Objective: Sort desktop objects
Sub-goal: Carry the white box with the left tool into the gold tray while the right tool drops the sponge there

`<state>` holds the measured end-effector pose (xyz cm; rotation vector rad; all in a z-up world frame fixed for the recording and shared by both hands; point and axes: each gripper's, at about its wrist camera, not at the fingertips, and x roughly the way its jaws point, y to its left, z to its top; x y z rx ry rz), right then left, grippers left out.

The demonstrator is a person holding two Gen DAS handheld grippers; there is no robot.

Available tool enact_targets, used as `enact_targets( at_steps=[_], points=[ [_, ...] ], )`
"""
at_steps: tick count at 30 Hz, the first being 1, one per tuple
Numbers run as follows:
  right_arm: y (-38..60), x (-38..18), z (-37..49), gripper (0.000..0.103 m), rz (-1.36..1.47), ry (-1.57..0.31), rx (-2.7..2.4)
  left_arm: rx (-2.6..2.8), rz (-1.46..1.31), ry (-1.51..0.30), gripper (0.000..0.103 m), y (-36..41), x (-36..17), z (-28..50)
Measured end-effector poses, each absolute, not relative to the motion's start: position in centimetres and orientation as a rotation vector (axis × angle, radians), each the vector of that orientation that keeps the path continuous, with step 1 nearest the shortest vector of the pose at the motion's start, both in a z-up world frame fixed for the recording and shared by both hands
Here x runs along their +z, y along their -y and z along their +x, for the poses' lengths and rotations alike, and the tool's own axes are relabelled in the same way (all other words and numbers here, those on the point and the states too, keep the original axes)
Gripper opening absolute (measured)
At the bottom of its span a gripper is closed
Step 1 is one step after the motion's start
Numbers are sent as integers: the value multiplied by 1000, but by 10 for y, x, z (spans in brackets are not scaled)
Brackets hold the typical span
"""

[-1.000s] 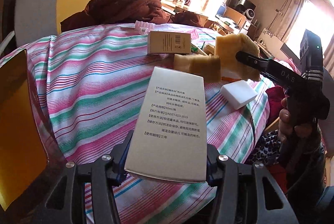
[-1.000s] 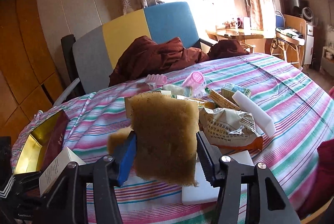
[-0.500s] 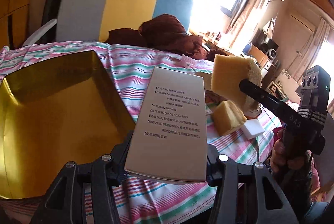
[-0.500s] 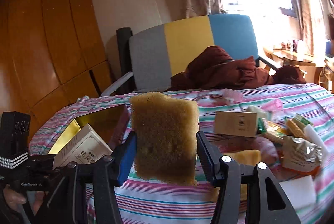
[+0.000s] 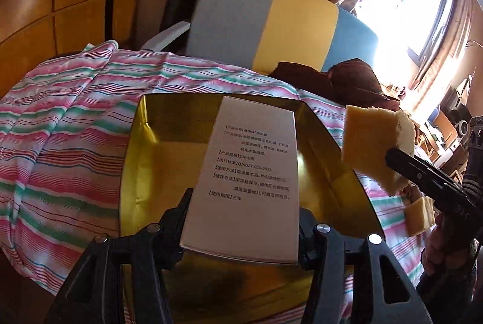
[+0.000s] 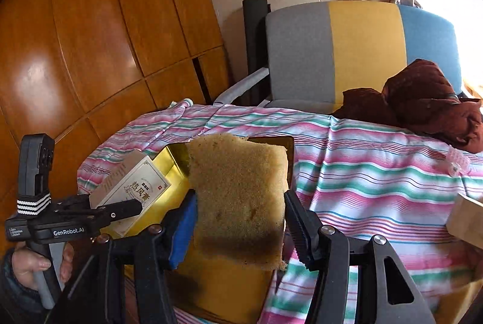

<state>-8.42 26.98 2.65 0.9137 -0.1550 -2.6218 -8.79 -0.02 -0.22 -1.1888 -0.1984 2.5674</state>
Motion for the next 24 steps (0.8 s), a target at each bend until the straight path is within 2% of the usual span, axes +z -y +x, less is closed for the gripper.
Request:
enact_targets(
  at_steps=[8,16,24],
  points=[
    [-230,1,-167,58,1127,67,-2607,2567,-1320,221,56,24,-20,-149],
    [-211,-17,-201,58,1245,-17,-2626,2562,-1447,250,55,39,-34,-185],
    [-209,-27,-212,61,1289,-48,-2625,2595,-1479,141,53,26,-37,-201]
  ],
)
